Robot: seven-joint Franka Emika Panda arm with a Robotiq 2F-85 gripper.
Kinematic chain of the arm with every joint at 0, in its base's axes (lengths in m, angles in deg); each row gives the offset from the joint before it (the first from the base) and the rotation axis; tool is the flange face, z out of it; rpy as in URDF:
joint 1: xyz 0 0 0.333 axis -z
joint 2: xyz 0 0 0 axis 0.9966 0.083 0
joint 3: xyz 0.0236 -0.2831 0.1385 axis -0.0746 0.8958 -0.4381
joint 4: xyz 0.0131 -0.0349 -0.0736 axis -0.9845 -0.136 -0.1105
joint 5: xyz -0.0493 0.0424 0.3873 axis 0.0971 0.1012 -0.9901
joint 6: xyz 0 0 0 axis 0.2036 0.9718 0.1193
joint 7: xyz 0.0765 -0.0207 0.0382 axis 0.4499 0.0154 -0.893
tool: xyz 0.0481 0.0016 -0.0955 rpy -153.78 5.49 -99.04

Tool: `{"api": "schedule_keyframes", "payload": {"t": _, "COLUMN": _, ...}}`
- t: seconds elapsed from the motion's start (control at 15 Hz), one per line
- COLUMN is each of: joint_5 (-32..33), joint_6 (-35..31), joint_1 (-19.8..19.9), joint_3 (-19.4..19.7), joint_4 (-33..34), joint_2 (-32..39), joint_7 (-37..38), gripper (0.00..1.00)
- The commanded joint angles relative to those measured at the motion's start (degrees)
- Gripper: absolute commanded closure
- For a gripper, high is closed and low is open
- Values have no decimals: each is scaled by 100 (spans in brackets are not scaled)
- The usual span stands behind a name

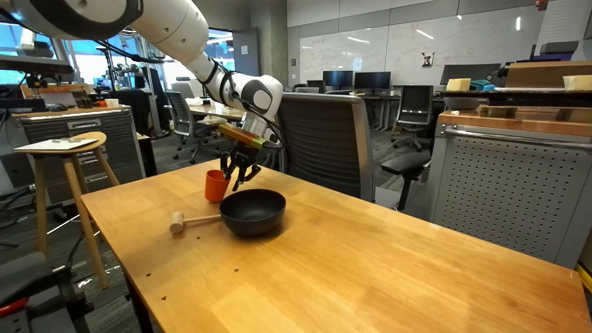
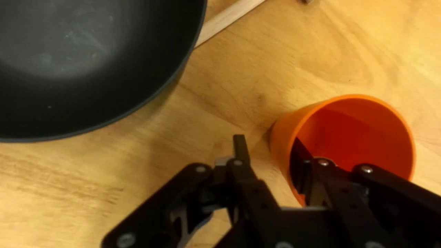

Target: Pick up the orange cup from the table and put it in the black bowl.

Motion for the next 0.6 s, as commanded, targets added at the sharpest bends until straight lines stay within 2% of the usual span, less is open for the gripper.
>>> {"api": "schedule_keyframes", "payload": {"t": 0.0, "joint_5": -390, "joint_6": 584, "joint_1": 329, "joint_3": -211, "joint_4": 119, "joint_2": 46, "joint_7": -157, "gripper": 96}}
{"api": "schedule_keyframes", "payload": {"t": 0.07, "joint_5": -473, "joint_6": 690, "joint_1": 404, "joint_3": -235, "joint_4": 3, "joint_2": -25, "joint_7": -215, "gripper": 100}}
{"api": "schedule_keyframes", "payload": {"t": 0.2, "joint_5": -593, "joint_6": 725, "joint_1": 541, "joint_3": -212, "joint_4": -310, "joint_2": -292, "joint_7": -248, "gripper": 100}}
{"api": "schedule_keyframes", "payload": {"t": 0.53, "joint_5": -390, "joint_6": -251, "joint_1": 816, "joint_3": 256, "joint_4": -1263, "joint_2": -1518, "joint_7": 64, "gripper": 98}}
